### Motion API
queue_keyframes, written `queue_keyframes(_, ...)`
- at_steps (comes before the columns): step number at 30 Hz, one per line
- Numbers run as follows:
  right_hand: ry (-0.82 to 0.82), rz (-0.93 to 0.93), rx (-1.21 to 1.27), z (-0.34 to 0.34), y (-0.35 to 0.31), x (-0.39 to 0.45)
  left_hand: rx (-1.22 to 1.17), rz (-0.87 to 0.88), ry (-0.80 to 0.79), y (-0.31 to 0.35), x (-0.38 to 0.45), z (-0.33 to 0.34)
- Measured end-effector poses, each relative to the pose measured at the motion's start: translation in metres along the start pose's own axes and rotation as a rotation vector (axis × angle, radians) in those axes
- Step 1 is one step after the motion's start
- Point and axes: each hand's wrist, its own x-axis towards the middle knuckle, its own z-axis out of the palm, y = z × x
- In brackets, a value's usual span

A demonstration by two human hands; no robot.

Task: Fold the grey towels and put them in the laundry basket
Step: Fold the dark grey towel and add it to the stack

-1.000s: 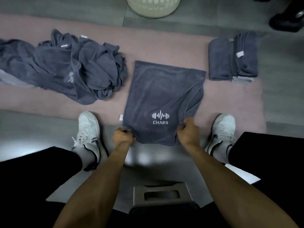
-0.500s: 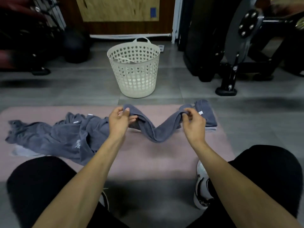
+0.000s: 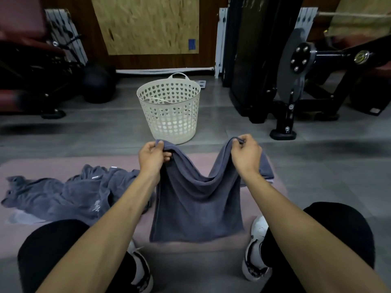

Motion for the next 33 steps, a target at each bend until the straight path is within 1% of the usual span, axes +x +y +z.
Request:
queue_keyframes(3,-0.249,0.23,-0.126,0.023,0.011,0.023,0.129,-0.196,0.029,-0.018,0.032,0.014)
queue_keyframes(4,-0.302,0.276,-0.131,0.029,0.014,0.033,0.181,-0.236,0.025,-0.019,0.042,0.019)
queue_keyframes(5,-0.322,0.302,-0.112,0.035,0.015,0.043,0.213,-0.253,0.026,-0.018,0.051,0.024)
queue_keyframes(7,-0.275,0.282,-0.028,0.042,0.009,0.064,0.169,-0.22,0.051,-0.008,0.069,0.035)
queue_keyframes(11,-0.101,0.13,0.17,0.041,-0.017,0.093,-0.099,-0.08,0.092,0.03,0.094,0.051)
queue_keyframes(13,-0.067,0.086,0.202,0.041,-0.021,0.101,-0.15,-0.041,0.106,0.043,0.098,0.052)
queue_keyframes(15,-0.059,0.077,0.221,0.042,-0.019,0.098,-0.147,-0.046,0.12,0.043,0.099,0.045)
queue_keyframes(19,-0.081,0.113,0.16,0.039,0.004,0.068,-0.089,-0.131,0.178,0.008,0.091,0.016)
queue_keyframes(22,-0.15,0.223,0.058,0.033,0.042,0.022,-0.027,-0.238,0.229,-0.037,0.068,-0.018)
queue_keyframes(27,-0.267,0.417,-0.043,0.019,0.107,-0.072,0.04,-0.482,0.218,-0.111,0.01,-0.08)
queue_keyframes(29,-0.288,0.457,-0.066,0.014,0.119,-0.102,0.073,-0.518,0.231,-0.124,-0.012,-0.096)
queue_keyframes(31,-0.279,0.463,-0.087,0.012,0.126,-0.12,0.049,-0.532,0.235,-0.13,-0.028,-0.103)
queue_keyframes(33,-0.271,0.481,-0.13,0.013,0.131,-0.131,0.034,-0.542,0.278,-0.134,-0.039,-0.107)
